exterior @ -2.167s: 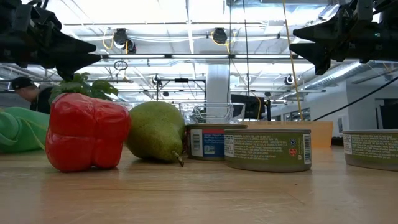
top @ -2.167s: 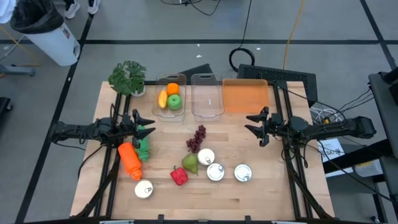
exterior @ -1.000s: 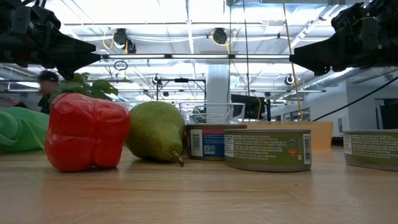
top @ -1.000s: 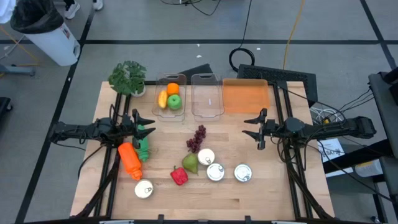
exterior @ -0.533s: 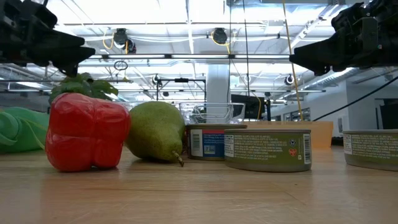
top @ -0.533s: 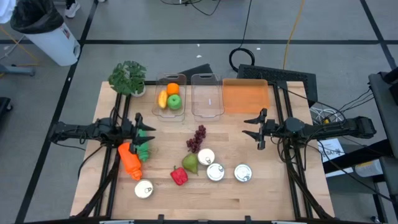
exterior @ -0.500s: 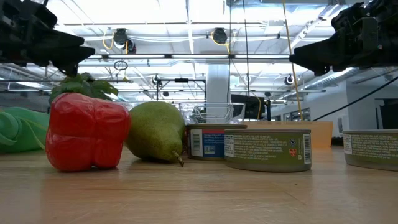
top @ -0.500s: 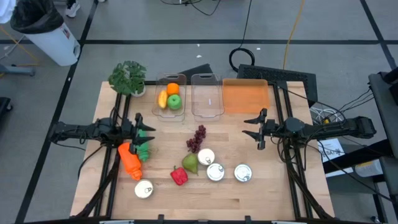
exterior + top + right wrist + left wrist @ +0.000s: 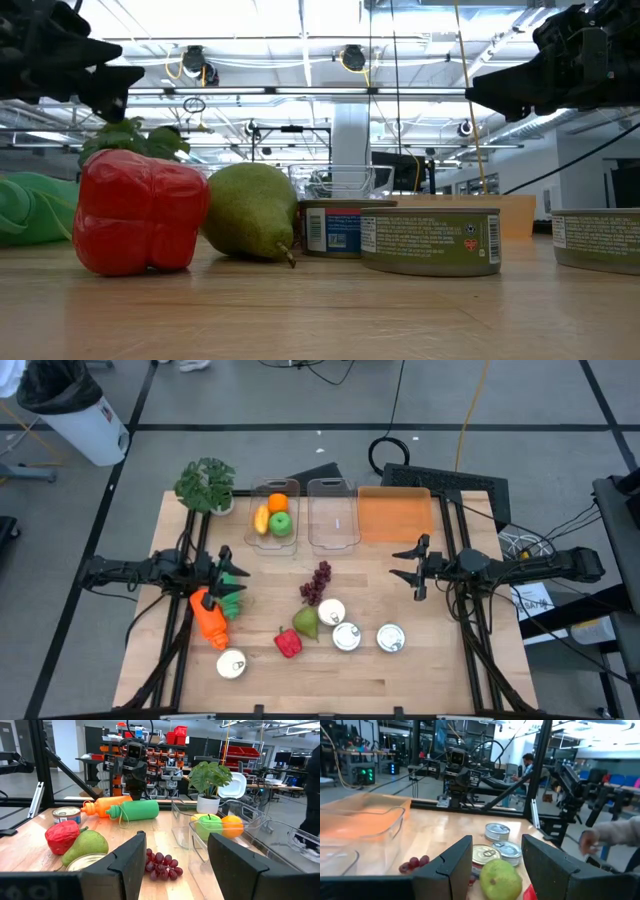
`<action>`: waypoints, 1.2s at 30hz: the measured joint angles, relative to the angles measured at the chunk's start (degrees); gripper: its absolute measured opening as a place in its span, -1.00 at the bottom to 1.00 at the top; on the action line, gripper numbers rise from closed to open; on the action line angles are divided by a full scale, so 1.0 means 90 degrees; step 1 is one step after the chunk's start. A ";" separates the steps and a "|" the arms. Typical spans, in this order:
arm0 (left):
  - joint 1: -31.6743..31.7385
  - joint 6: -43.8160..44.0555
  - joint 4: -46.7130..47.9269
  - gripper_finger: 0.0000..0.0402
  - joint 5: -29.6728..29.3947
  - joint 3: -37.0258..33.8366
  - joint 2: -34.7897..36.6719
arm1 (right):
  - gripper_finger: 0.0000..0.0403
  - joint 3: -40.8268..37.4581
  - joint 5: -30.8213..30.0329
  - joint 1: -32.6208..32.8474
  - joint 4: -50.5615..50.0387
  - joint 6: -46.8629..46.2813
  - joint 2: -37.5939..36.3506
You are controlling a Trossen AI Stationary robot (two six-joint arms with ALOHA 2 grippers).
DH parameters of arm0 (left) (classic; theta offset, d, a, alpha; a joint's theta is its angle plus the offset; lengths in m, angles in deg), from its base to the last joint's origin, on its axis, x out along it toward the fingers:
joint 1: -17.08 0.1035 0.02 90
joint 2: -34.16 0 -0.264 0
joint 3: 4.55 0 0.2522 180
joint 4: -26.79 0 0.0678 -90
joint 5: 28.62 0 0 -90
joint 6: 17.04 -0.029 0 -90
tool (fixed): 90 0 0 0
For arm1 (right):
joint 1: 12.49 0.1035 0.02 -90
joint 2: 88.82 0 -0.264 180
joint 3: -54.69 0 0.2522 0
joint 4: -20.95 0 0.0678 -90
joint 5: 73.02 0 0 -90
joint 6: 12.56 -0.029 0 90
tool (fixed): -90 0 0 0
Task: Pick & Place Food Item
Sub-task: Put the red bell pepper into the left transparent bin
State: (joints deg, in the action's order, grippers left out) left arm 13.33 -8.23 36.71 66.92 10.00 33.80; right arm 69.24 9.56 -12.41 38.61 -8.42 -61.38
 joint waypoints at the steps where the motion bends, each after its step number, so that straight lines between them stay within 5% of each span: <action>1: 0.0000 0.0088 -0.0020 -0.08 0.0000 0.0000 -0.0002 | -0.01 0.0001 0.0000 0.0000 0.0000 0.0000 0.0000; 21: 0.0001 0.0494 -0.0098 -0.08 -0.0206 0.0005 0.0000 | -0.01 -0.0001 0.0000 0.0000 0.0000 -0.0001 0.0000; 33: 0.0002 0.0769 -0.0133 -0.08 -0.1701 0.0005 -0.0002 | -0.01 0.0001 0.0000 0.0000 0.0000 0.0000 0.0000; 36: 0.0002 0.1631 -0.0136 -0.08 -0.1907 0.0007 -0.0046 | -0.01 -0.0001 0.0001 0.0000 0.0001 0.0000 0.0000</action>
State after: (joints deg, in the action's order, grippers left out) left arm 13.35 6.46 35.49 49.76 10.07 33.39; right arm 69.23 9.56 -12.41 38.62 -8.42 -61.38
